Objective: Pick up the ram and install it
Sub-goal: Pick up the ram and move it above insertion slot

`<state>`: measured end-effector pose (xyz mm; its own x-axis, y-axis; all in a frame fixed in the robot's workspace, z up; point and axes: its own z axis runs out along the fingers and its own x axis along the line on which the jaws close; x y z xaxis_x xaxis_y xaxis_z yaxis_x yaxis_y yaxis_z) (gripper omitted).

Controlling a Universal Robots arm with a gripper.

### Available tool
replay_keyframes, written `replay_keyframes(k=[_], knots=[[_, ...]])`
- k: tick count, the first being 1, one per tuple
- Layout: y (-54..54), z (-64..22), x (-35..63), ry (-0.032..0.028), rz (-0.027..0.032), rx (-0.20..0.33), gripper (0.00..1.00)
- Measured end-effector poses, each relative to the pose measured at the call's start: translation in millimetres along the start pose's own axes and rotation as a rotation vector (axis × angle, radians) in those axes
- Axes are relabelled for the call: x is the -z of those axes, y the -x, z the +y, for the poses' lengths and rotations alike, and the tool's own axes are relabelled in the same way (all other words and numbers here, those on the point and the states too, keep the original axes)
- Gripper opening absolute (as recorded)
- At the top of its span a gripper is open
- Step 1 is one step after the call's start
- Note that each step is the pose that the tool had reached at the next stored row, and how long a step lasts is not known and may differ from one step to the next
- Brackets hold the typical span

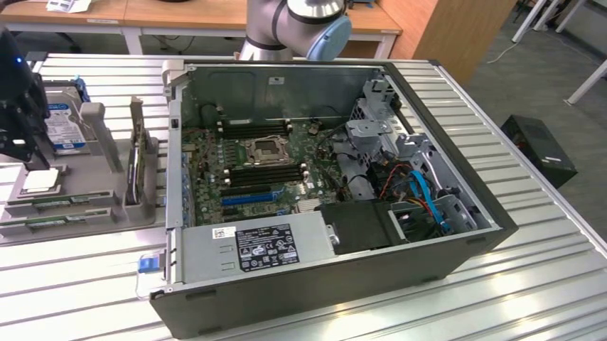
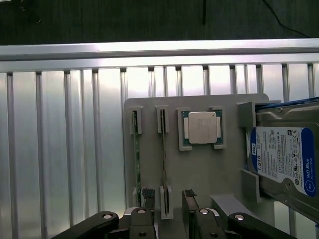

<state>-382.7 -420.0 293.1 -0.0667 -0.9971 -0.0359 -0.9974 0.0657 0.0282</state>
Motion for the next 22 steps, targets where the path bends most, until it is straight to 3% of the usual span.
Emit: replay_keyframes(k=[22], knots=[[-0.8, -0.7, -23.0, 0.0001, 0.0001, 0.0, 0.36]])
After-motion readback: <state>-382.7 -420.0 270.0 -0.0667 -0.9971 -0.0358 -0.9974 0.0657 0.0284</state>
